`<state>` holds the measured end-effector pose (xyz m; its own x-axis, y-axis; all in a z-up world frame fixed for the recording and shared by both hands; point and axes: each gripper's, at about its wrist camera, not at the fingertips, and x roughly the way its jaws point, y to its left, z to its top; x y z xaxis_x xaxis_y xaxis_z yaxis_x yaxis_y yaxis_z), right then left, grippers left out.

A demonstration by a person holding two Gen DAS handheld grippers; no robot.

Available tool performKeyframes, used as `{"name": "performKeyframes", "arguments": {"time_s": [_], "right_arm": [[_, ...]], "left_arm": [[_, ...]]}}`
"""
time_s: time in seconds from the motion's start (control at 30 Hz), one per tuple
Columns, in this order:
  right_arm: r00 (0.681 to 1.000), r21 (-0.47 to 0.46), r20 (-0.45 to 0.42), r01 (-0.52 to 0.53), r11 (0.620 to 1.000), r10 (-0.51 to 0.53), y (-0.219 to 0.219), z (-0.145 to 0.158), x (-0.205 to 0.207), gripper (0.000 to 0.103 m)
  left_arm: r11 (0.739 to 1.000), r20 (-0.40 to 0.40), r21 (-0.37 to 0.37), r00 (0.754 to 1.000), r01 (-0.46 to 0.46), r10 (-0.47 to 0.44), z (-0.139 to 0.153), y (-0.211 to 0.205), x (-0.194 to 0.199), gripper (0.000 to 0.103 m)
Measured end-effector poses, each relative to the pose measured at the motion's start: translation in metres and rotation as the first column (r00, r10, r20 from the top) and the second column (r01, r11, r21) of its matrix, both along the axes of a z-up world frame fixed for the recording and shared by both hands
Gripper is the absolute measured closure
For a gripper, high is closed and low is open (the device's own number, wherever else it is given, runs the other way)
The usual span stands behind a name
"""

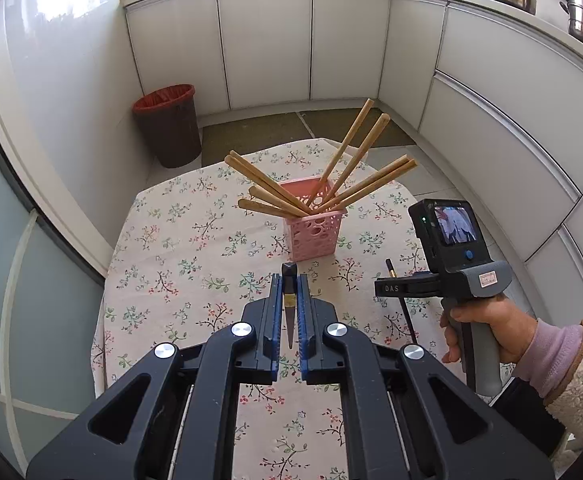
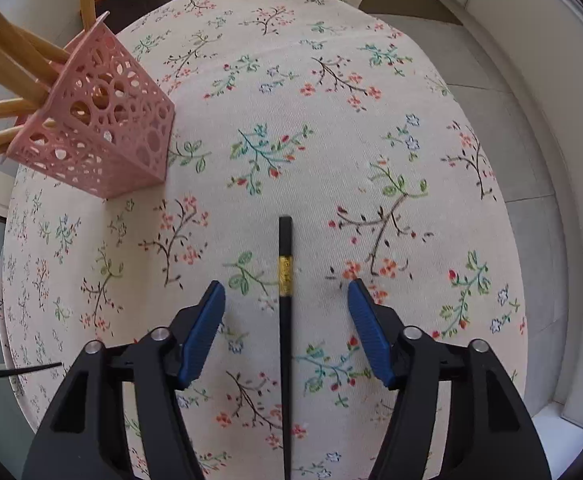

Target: Organize utensils

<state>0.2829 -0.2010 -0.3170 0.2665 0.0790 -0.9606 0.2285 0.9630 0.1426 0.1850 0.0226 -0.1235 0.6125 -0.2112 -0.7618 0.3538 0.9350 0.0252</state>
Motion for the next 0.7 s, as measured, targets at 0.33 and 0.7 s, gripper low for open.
{"name": "performKeyframes", "arguments": {"time_s": [0.33, 0.7], "right_arm": [[0.972, 0.175, 0.226, 0.029, 0.984, -0.069, -0.031, 0.049, -0.064, 0.096], [0.783, 0.143, 0.62, -0.177, 0.974, 0.051, -0.011, 0.238, -0.127, 0.096]], "left_arm": [[0.998, -0.009, -0.062, 1.0, -0.001, 0.001, 0.014, 0.01, -0.002, 0.097], [0.991, 0.043, -0.131, 0.999, 0.018, -0.012, 0.057, 0.004, -0.005, 0.097]]}}
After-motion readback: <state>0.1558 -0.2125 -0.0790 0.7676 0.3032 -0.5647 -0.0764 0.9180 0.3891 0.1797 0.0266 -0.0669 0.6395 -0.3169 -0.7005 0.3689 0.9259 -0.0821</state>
